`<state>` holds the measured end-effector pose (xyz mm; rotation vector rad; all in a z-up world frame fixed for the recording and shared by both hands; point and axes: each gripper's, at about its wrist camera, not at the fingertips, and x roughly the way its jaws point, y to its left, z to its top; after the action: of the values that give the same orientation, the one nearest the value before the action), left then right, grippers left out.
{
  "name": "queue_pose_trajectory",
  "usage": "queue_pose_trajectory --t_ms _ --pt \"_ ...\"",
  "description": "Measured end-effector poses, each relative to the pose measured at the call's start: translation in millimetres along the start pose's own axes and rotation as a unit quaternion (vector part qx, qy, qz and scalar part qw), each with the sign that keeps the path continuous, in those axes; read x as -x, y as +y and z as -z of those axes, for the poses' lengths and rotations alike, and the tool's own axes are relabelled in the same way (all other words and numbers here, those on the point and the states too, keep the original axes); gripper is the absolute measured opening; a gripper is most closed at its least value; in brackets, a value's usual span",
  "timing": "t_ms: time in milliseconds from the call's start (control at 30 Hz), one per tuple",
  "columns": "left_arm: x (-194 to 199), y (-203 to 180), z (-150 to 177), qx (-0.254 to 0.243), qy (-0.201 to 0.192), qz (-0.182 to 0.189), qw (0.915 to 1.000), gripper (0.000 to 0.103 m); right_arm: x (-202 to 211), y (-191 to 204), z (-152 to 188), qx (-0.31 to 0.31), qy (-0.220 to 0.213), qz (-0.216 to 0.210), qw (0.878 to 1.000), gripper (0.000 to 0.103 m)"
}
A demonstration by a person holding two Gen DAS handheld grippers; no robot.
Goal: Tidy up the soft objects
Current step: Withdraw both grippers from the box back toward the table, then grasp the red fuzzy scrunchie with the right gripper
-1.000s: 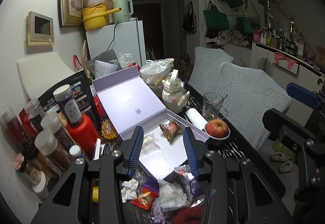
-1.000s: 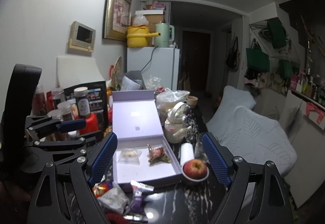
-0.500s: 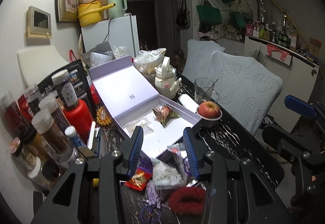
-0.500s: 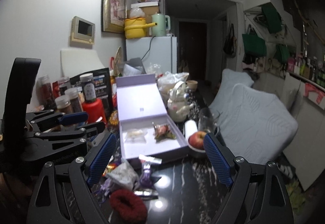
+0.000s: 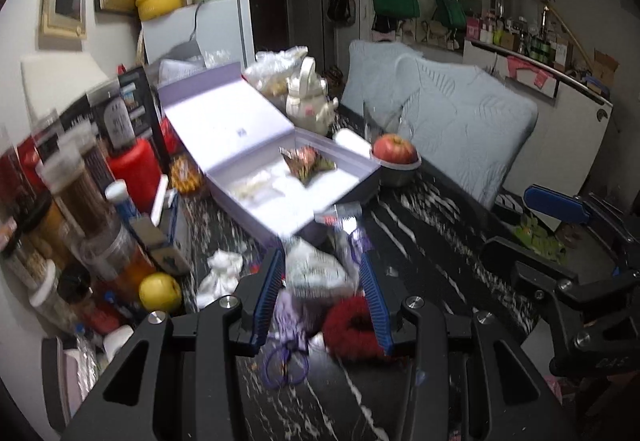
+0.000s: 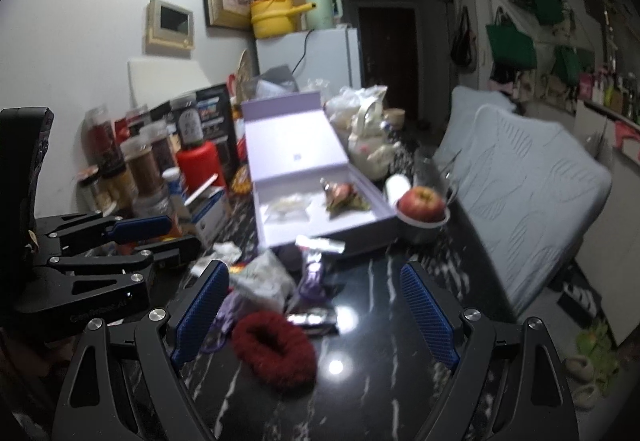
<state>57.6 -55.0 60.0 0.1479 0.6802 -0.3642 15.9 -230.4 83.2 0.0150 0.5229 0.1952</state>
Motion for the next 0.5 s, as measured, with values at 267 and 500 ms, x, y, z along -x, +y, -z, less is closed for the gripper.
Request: queue_pose_trajectory --t_ms 267,500 --pt "-18 6 34 0.008 0.038 0.022 0.9990 0.041 -18 13 37 -0.002 0.037 -0.054 0.998 0.089" --pt "-36 21 61 0.034 0.060 0.007 0.9976 0.041 -35 18 59 -0.008 0.060 -0.080 0.995 0.089"
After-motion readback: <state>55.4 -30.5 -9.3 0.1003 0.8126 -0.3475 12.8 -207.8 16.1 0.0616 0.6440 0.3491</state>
